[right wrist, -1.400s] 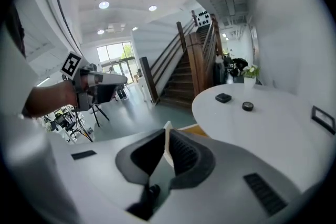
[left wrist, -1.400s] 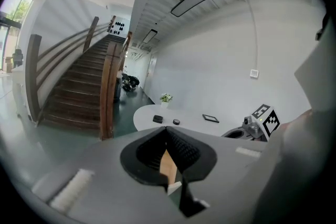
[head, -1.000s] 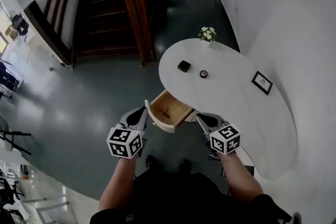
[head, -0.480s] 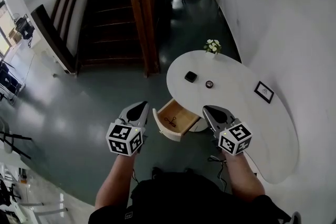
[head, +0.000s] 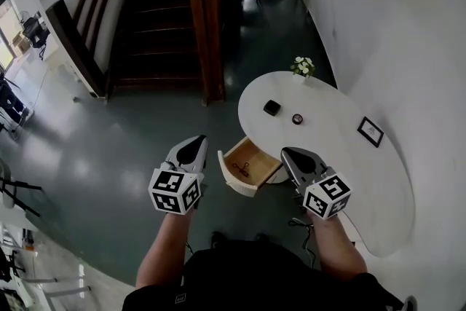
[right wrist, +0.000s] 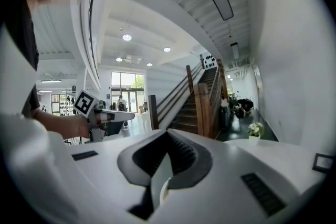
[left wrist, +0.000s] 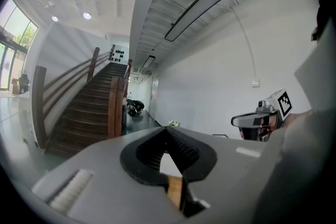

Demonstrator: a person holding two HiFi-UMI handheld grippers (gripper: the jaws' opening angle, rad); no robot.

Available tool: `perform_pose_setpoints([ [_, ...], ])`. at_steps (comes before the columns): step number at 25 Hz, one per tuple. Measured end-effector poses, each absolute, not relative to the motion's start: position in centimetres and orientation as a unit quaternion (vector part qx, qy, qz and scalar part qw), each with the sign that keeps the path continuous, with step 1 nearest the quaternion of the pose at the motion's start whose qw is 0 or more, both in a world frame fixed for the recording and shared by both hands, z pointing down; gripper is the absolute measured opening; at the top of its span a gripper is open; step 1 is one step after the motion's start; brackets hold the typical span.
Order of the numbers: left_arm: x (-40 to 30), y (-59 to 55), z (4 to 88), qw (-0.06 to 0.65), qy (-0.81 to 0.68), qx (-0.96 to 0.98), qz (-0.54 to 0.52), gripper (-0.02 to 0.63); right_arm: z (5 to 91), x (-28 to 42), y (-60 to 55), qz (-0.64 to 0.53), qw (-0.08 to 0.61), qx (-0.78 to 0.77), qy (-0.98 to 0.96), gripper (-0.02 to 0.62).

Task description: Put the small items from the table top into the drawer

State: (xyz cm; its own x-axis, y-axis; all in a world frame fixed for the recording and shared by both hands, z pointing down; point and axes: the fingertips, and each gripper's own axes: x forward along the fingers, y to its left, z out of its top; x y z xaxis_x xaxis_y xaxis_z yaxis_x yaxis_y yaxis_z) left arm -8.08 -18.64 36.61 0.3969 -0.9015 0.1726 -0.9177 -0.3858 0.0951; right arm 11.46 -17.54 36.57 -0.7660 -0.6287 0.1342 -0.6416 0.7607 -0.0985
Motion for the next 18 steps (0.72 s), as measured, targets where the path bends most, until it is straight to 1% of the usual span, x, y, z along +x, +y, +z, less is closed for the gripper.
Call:
perform_pose_setpoints([
  [18, -9.3, -18.1, 38.4, 0.107, -0.549, 0.827, 0.059, 0.011, 37.0, 10.5, -17.4, 0.073, 0.049, 0.338, -0.937, 0.011],
])
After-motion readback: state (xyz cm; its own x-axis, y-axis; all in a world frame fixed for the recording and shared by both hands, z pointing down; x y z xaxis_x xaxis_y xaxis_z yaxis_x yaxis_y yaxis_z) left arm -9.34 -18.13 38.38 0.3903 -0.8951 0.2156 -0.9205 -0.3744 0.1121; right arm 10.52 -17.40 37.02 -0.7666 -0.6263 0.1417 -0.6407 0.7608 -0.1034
